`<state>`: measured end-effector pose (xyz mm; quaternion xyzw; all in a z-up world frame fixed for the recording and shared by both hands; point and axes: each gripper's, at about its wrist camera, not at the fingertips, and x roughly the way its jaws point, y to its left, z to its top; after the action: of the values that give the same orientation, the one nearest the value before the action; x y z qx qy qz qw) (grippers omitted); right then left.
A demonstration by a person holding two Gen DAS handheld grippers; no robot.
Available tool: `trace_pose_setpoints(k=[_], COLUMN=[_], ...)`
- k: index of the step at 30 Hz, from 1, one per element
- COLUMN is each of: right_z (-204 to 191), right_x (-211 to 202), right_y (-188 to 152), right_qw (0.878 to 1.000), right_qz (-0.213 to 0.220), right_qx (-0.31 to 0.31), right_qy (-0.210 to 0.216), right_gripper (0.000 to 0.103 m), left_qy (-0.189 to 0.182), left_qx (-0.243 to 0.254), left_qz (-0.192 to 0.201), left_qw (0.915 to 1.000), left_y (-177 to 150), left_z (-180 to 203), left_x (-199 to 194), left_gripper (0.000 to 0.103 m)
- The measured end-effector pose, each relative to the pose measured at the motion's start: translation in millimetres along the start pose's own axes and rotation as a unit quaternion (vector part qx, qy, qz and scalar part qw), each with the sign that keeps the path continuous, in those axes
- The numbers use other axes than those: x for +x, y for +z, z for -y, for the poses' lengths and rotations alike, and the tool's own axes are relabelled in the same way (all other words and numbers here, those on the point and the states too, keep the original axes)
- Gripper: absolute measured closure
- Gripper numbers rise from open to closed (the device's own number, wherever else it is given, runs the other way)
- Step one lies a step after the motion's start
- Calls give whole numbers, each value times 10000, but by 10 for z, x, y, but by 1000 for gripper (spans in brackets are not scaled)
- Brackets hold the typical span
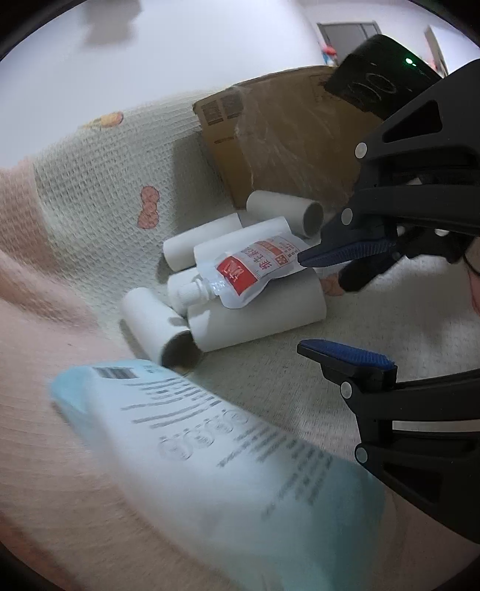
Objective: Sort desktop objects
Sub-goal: 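Position the open right tool around an upright white cardboard tube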
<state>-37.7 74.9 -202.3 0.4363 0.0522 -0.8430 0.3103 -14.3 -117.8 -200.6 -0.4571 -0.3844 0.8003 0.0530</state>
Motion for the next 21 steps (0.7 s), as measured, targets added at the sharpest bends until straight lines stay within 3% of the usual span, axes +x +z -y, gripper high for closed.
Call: trace_pose_setpoints(k=[7, 10, 15, 21], right_z=[45, 37, -81, -71], right_x=[117, 190, 179, 271], right_y=[6, 33, 66, 126], right_qw=[9998, 9996, 9995, 9994], right_qz=[30, -67, 63, 121], right_qx=[133, 117, -292, -251], right_qy=[128, 248, 140, 189], right_gripper=[40, 40, 40, 41], left_qy=[57, 173, -86, -99], left_qx=[91, -145, -539, -493], left_qz=[-162, -342, -369, -359], left_qw=[9998, 9992, 9978, 9981], left_y=[52, 95, 171, 232], left_z=[34, -37, -153, -116], left_x=[177, 268, 304, 365], left_gripper=[59, 59, 59, 59])
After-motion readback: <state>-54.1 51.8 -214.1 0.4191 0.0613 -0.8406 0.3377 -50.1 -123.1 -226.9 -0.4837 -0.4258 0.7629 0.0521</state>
